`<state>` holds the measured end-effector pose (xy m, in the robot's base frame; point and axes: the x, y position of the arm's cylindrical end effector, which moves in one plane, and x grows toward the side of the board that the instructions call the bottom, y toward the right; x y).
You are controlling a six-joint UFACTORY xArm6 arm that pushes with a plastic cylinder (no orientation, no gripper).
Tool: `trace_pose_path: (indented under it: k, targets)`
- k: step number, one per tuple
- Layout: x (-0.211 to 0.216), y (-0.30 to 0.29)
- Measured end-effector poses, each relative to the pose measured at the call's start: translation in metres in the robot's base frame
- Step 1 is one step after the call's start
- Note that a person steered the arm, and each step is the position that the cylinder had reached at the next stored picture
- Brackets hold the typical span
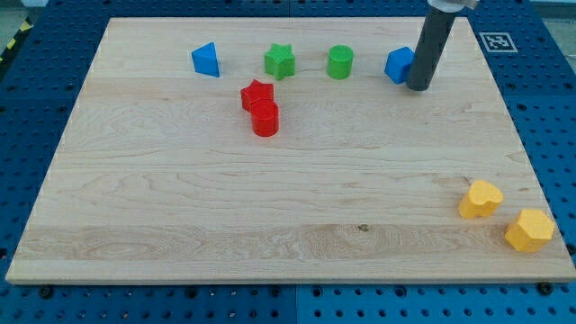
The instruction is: Move your arm towards red star
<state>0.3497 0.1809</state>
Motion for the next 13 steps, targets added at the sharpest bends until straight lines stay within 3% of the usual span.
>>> trace_pose_path:
  k: [4, 5, 7, 9, 11, 13]
  targets:
    - [-0.007, -0.024]
    - [0.031, -0.023]
    - [0.036, -0.029]
    - [0.078, -0.08]
    - [0.067, -0.103]
    - [0.018, -0.131]
